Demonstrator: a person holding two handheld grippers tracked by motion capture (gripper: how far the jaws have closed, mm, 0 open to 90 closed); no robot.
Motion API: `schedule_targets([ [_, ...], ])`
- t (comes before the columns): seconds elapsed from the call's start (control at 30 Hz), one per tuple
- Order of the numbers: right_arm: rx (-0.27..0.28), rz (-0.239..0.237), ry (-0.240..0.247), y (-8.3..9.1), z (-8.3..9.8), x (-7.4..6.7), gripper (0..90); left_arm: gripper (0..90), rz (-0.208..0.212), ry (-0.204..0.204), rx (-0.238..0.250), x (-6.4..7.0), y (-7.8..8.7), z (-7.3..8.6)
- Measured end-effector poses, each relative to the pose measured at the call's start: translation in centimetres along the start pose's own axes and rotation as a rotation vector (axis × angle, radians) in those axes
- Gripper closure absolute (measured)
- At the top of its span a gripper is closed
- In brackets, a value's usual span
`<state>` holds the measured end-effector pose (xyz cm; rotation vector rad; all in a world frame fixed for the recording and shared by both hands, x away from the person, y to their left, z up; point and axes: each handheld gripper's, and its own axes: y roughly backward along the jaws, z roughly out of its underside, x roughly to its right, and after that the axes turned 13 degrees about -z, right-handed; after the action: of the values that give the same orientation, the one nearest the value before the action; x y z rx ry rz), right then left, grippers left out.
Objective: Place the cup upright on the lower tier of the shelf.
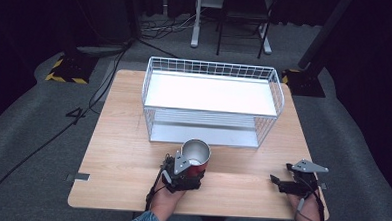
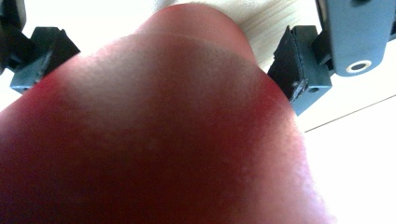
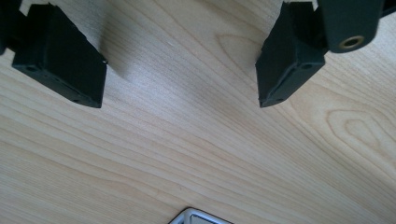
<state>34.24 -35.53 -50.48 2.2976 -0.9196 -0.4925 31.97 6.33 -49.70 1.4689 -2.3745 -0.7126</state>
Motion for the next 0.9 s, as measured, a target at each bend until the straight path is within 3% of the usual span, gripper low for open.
schedule_targets([
  [0.23,0.0,0.002,0.001,0.0,0.0,0.0,16.4,16.4,0.026,0.035,-0.019,-0.5,0.1,-0.4],
  [0.3,0.0,0.002,0.0,0.0,0.0,0.0,16.5,16.5,0.024,0.027,-0.033,-0.6,0.1,-0.7],
  [0.57,0.0,0.0,0.0,0.0,0.0,0.0,16.5,16.5,0.006,0.006,-0.009,-0.4,0.3,-2.8],
  [0.77,0.002,0.001,0.001,0.0,0.0,0.0,16.6,16.5,0.003,-0.001,-0.044,-0.5,-0.4,-4.1],
  [0.9,0.002,0.002,0.003,0.0,0.0,-0.1,16.7,16.5,-0.001,0.02,-0.054,-0.8,-0.9,-5.0],
])
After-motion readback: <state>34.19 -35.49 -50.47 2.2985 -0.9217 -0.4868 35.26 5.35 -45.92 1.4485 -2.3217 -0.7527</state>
